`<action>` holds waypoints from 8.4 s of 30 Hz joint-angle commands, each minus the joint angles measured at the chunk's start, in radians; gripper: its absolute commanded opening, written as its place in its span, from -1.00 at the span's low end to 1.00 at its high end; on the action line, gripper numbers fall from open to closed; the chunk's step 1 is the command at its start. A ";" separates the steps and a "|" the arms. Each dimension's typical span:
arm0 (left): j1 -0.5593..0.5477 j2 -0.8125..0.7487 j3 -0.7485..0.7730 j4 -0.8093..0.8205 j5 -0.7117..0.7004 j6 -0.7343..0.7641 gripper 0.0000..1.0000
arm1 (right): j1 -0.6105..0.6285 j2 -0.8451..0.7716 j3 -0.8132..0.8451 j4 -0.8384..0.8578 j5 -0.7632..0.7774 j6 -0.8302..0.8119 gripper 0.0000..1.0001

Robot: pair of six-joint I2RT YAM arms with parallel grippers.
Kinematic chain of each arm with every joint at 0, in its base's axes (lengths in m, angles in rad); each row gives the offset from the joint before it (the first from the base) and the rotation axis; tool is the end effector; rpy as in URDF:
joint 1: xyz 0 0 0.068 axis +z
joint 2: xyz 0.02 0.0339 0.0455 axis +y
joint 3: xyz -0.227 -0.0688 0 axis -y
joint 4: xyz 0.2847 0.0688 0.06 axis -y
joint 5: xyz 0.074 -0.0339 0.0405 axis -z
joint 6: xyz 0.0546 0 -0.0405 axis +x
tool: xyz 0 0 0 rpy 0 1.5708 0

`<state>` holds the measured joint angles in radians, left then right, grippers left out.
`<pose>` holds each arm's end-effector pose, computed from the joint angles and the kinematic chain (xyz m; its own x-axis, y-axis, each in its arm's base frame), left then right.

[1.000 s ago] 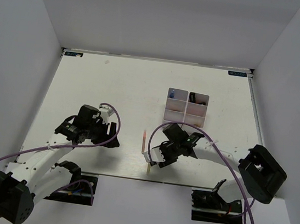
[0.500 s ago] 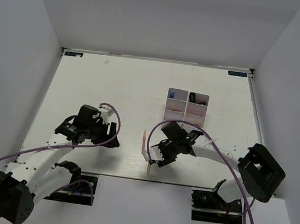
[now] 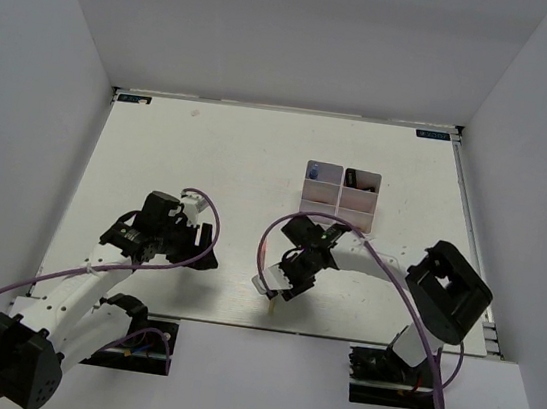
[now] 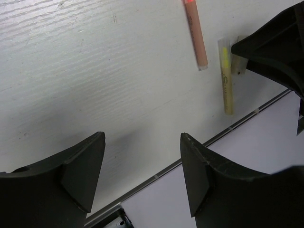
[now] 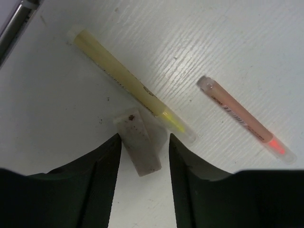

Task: Sort the stationery into containers
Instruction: Grab a piece of stationery with the right arm, then place the stationery into the container, then grab a piece of stationery with the left arm, then place the stationery into the container, then grab a piece of stationery with the left arm

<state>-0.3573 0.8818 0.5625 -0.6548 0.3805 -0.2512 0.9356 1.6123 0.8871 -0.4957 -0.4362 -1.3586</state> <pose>0.2130 -0.1012 0.1532 -0.8799 0.0822 -0.4679 0.3113 0.8438 -0.4372 0.1740 0.2750 0.0804 0.6798 -0.5710 -0.4602 -0.7166 -0.6505 -0.2515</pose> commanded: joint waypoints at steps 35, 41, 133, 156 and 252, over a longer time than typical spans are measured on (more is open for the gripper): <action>-0.003 -0.020 0.008 -0.003 0.008 0.016 0.49 | -0.099 -0.377 -0.057 0.157 0.996 0.754 -1.00; -0.002 -0.017 0.007 -0.005 0.009 0.017 0.49 | -0.184 -0.408 -0.027 0.122 0.918 0.713 -1.00; -0.479 0.729 0.522 0.171 -0.502 -0.308 -0.99 | -0.732 -0.629 -0.008 0.026 0.209 1.443 -0.34; -0.393 0.824 0.639 0.819 0.239 0.236 -0.99 | -0.741 -0.644 -0.040 0.052 0.172 1.412 -0.28; -0.799 1.000 0.649 -0.161 -0.730 -0.751 -0.38 | -0.781 -0.574 -0.016 -0.004 0.212 1.403 -0.49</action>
<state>-1.1320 1.8431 1.1873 -0.7166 -0.3027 -0.9955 0.1635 1.0534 0.8528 -0.5022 -0.2127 0.0479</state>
